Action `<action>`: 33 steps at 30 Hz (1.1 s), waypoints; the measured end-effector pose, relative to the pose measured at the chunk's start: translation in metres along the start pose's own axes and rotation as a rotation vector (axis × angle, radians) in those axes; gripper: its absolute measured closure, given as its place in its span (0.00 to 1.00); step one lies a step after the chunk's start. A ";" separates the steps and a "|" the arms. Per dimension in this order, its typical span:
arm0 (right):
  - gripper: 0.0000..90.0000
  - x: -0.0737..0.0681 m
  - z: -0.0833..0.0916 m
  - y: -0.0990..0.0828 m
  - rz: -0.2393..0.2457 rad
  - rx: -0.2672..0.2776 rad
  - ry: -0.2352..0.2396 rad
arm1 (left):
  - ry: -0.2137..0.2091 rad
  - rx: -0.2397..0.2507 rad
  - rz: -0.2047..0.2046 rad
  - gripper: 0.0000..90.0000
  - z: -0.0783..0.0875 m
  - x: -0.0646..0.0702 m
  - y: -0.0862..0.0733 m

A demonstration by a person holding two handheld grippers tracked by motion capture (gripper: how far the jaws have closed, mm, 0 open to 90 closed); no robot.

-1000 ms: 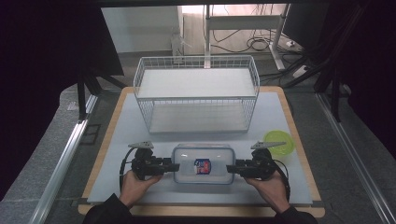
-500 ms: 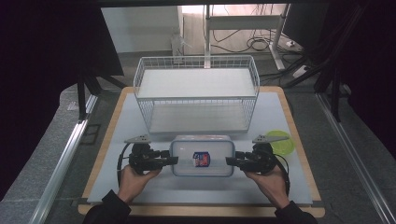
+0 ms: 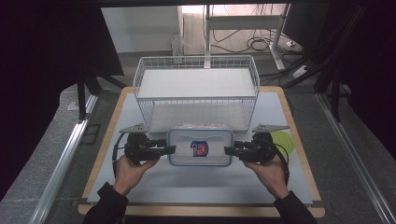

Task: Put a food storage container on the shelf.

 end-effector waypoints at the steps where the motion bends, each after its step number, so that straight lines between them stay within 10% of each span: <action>1: 0.58 0.000 0.001 0.003 0.002 0.002 0.002 | 0.002 0.001 -0.002 0.57 0.001 0.001 0.003; 33: 0.58 -0.001 0.022 0.107 0.032 0.085 0.000 | 0.023 0.067 -0.041 0.57 0.030 0.003 0.097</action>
Point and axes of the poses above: each handheld gripper's, and its own axes: z roughly backward along the jaws, y roughly out of its top, x roughly to its right, the point moved 6 cm from there along -z, roughly forward along the jaws, and after that the axes turned 9 degrees about -y, right-handed, at the moved point
